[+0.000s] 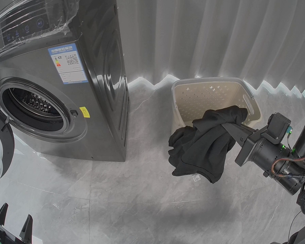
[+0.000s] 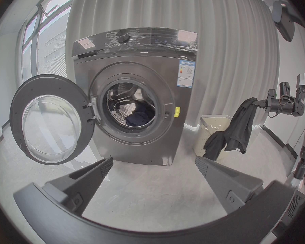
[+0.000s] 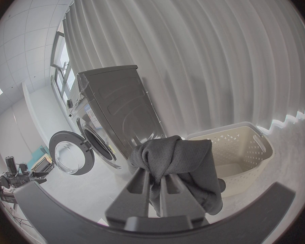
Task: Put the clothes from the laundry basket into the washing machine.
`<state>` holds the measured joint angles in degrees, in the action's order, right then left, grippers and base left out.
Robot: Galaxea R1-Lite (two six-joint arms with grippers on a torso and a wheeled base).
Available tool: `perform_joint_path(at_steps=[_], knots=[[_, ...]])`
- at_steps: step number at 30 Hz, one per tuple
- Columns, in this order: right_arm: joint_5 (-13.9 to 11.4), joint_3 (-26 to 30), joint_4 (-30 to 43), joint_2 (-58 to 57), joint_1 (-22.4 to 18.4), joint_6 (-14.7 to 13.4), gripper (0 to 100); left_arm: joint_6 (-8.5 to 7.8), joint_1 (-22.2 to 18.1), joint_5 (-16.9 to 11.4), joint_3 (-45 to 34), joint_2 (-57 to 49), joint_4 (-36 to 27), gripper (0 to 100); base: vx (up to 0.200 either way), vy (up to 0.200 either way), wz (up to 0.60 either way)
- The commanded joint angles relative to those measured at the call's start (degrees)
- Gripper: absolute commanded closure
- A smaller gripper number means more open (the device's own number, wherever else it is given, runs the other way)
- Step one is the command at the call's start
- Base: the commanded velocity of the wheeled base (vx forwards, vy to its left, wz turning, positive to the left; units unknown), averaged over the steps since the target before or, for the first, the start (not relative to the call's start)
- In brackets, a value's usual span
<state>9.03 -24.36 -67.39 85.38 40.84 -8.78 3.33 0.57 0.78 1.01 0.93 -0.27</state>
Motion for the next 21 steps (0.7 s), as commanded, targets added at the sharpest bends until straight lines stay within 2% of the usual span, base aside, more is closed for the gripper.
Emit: perform_joint_path(at_steps=[1,21], knots=[[0.0,-0.1,0.0,0.1,0.0,0.0,100,0.01,0.0,0.0,-0.9,-0.9,0.0,0,0.0,0.2,0.0],[0.0,-0.2,0.0,0.0,0.0,0.1,100,0.01,0.0,0.0,-0.9,-0.9,0.0,0,0.0,0.2,0.0]])
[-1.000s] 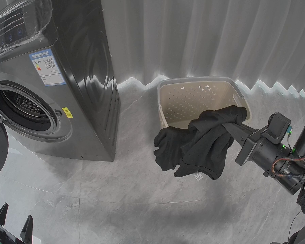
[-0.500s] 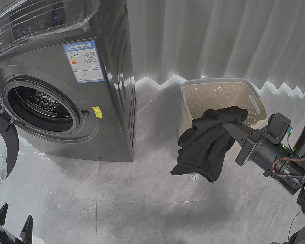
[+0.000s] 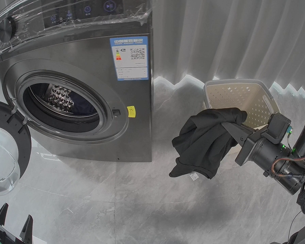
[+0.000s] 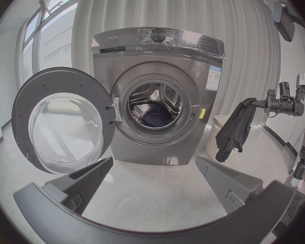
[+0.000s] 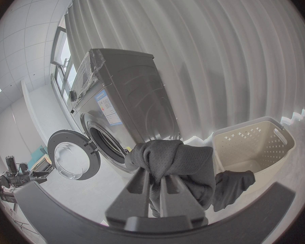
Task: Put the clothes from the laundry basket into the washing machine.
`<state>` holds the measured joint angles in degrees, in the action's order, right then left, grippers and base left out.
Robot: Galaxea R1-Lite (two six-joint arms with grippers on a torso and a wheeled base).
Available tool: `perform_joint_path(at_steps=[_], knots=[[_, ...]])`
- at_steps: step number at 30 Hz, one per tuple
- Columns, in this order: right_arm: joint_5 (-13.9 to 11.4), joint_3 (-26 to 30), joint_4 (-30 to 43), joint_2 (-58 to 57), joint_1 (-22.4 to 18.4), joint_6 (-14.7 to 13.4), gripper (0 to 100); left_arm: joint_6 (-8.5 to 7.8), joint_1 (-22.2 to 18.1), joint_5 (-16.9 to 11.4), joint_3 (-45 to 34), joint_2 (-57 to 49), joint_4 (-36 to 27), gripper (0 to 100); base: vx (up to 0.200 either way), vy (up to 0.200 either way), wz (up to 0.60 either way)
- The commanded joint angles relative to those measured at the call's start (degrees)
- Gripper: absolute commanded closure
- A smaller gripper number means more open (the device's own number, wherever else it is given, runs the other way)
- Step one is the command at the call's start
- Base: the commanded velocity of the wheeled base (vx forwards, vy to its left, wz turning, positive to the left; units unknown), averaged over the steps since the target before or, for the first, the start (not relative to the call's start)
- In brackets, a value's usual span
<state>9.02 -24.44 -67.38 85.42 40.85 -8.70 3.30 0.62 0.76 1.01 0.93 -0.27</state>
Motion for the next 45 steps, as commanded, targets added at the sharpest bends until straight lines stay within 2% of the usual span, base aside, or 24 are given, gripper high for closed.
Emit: perform_joint_path(at_steps=[1,9,27,33,45], knots=[[0.0,-0.1,0.0,0.0,0.0,0.0,100,0.04,0.0,0.0,-0.9,-0.9,0.0,0,0.0,0.0,0.0],[0.0,0.1,0.0,0.0,0.0,-0.1,100,0.04,0.0,0.0,-0.9,-0.9,0.0,0,0.0,0.0,0.0],[-0.1,0.2,0.0,0.2,0.0,-0.2,100,0.04,0.0,0.0,-0.9,-0.9,0.0,0,-0.2,0.0,0.0],[-0.1,0.2,0.0,0.1,0.0,-0.2,100,0.04,0.0,0.0,-0.9,-0.9,0.0,0,0.0,0.0,0.0],[-0.1,0.3,0.0,0.2,0.0,-0.3,100,0.04,0.0,0.0,-0.9,-0.9,0.0,0,0.0,0.2,0.0]])
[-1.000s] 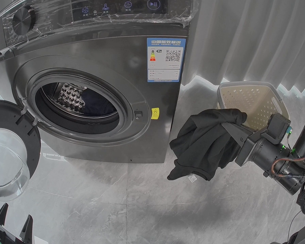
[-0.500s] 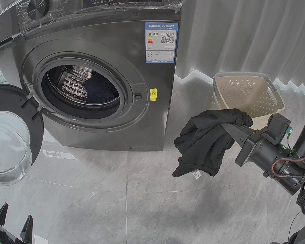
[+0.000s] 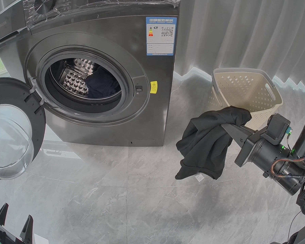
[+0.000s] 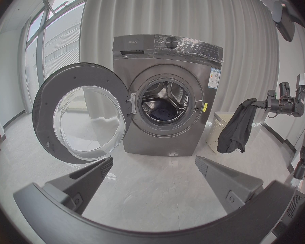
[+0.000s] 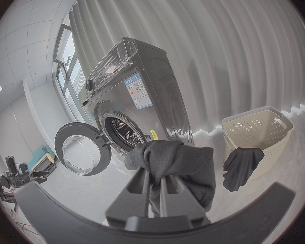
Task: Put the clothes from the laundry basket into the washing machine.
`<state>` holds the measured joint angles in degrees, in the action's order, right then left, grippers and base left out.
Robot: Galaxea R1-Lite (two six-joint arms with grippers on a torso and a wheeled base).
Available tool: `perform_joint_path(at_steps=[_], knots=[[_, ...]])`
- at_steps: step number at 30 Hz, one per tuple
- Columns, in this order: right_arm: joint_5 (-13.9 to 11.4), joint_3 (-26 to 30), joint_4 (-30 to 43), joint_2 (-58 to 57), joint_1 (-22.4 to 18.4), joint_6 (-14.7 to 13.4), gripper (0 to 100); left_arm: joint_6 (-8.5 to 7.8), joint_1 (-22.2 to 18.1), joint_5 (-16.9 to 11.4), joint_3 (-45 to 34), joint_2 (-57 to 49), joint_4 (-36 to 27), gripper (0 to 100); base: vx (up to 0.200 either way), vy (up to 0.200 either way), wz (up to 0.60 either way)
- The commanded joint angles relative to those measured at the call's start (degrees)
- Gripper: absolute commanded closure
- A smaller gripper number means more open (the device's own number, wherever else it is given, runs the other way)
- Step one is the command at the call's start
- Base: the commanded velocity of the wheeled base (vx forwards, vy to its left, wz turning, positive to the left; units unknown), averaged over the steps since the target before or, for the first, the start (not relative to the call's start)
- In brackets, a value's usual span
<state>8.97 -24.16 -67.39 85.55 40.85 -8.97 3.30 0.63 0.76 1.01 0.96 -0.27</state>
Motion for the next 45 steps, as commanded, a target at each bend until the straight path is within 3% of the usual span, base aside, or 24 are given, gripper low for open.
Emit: perform_joint_path(at_steps=[1,12,36,45], knots=[[0.0,0.0,0.0,0.1,0.0,-0.1,100,0.04,0.0,0.0,-0.9,-1.0,0.0,0,0.0,0.2,0.0],[0.0,0.1,0.0,0.1,0.0,-0.1,100,0.04,0.0,0.0,-0.9,-1.0,0.0,0,0.0,0.2,0.0],[0.0,0.1,0.0,0.1,-0.1,-0.2,100,0.04,0.0,-0.1,-0.9,-1.0,0.0,0,-0.05,0.0,0.0],[0.0,0.3,0.0,0.1,-0.1,-0.2,100,0.04,0.0,-0.1,-0.9,-1.0,0.0,0,0.0,0.2,0.0]])
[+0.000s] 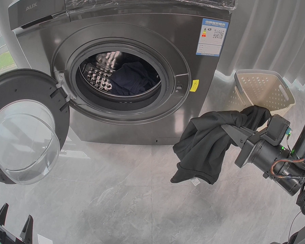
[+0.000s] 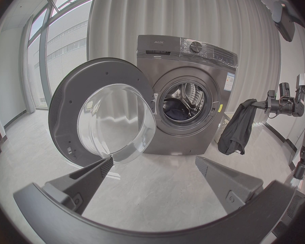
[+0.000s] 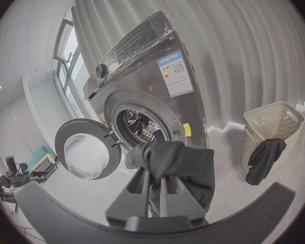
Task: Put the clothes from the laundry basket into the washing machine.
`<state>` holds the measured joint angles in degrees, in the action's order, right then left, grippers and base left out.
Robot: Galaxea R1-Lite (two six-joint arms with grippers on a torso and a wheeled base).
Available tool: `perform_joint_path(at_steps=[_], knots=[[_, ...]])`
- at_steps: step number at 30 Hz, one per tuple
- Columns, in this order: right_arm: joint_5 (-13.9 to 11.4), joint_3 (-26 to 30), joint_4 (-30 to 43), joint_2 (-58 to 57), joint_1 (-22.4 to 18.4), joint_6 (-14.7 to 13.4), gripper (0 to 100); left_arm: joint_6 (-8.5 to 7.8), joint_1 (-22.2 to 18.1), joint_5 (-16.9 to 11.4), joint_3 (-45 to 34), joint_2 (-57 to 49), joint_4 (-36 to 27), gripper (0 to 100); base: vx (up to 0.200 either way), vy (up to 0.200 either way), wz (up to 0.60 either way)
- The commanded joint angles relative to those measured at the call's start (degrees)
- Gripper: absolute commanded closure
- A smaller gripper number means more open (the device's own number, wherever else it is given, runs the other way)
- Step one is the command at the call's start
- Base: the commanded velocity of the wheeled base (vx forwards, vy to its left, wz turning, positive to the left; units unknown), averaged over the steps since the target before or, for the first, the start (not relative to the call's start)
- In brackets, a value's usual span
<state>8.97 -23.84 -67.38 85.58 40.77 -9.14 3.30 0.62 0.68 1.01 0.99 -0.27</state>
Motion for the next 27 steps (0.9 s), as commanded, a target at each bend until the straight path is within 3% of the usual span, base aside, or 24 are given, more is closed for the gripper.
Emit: perform_joint_path(at_steps=[1,3,15,21,27], knots=[[0.0,0.0,0.0,0.0,0.0,0.0,100,0.04,0.0,0.0,-0.9,-1.0,0.0,0,0.0,0.2,0.0],[0.0,0.0,0.0,0.0,0.0,0.0,100,0.04,0.0,0.0,-0.9,-1.0,0.0,0,0.0,0.2,0.0],[0.0,0.2,0.1,0.0,0.0,0.0,100,-0.05,0.0,0.0,-0.9,-1.0,0.0,0,0.0,0.0,0.0],[0.0,0.2,0.0,0.0,0.0,-0.1,100,-0.05,0.0,0.0,-0.9,-1.0,0.0,0,-0.2,0.0,0.0],[0.0,0.4,0.1,0.0,0.0,-0.1,100,-0.05,0.0,0.0,-0.9,-1.0,0.0,0,0.0,0.0,0.0]])
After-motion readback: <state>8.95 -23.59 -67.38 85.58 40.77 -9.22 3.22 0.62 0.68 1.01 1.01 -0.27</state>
